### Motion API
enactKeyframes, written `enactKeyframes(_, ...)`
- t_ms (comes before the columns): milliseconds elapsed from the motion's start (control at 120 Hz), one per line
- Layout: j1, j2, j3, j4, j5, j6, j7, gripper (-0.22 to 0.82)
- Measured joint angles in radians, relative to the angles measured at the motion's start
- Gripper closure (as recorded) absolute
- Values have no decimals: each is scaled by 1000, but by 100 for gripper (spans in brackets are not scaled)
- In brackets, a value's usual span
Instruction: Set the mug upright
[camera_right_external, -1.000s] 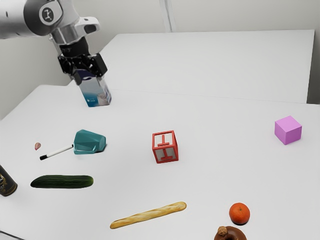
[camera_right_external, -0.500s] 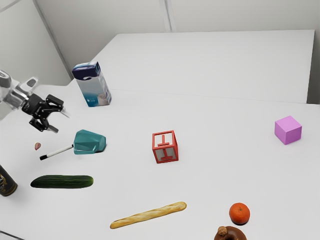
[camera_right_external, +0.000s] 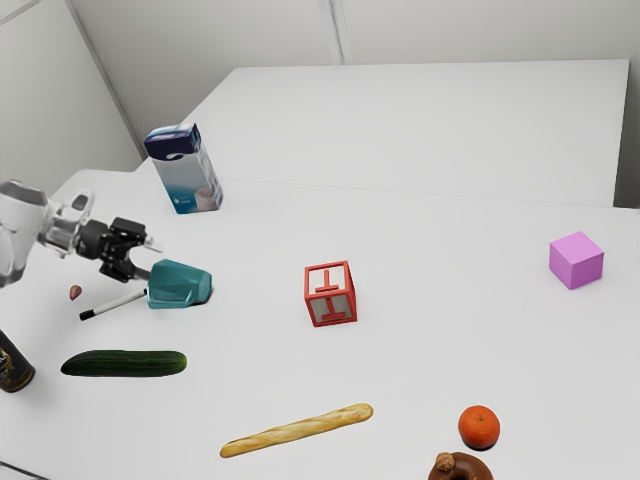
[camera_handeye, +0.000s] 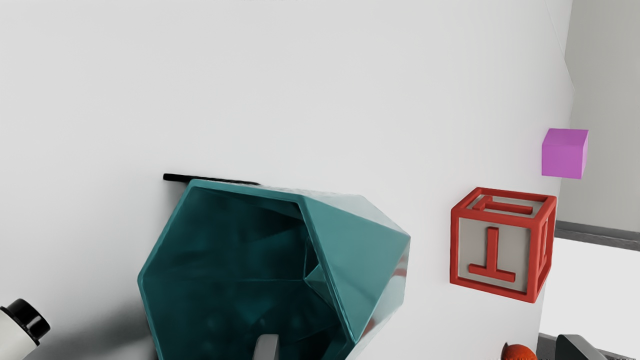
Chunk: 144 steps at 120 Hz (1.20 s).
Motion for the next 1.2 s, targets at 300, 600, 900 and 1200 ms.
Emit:
enactKeyframes(300, -4, 23, -1, -45, -113, -32, 122, 0)
enactKeyframes(600, -3, 29, -1, -67, -151, -47, 195, 48)
enactKeyframes(900, -11, 26, -2, -76, -168, -49, 237, 73)
enactKeyframes(1200, -101, -30, -7, 26, -94, -23, 245, 77)
